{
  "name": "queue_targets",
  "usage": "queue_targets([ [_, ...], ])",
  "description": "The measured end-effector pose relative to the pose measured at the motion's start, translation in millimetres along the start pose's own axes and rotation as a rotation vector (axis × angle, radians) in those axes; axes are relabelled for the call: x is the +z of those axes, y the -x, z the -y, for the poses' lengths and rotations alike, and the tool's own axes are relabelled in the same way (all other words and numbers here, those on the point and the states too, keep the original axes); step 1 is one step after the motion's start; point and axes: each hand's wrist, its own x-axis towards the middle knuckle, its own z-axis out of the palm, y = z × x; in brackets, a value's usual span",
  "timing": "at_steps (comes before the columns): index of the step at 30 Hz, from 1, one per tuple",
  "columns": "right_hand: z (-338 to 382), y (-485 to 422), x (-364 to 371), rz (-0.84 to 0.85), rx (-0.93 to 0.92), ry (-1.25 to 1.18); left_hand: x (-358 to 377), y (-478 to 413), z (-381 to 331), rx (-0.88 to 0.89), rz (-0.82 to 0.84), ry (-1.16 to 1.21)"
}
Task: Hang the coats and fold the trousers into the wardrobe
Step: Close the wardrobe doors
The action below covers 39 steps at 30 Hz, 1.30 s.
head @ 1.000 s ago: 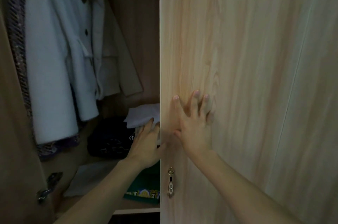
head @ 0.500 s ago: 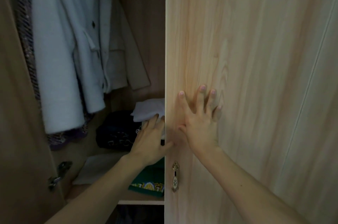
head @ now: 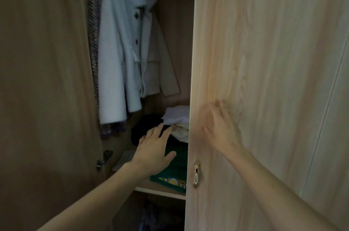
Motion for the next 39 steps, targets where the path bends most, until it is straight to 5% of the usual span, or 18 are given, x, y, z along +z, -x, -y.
queue_targets([
  [8, 53, 31, 39, 0.066, -0.159, -0.369, -35, 46, 8, -0.049, -0.076, -0.105],
  [24, 270, 76, 30, 0.224, -0.284, -0.564, -169, 212, 127, -0.066, -0.273, -0.087],
  [33, 382, 116, 30, 0.202, -0.219, -0.604, -212, 284, 225, 0.224, -0.781, -0.017],
  [39, 392, 127, 25, 0.232, -0.179, -0.513, -228, 269, 254, 0.032, -0.791, 0.003],
])
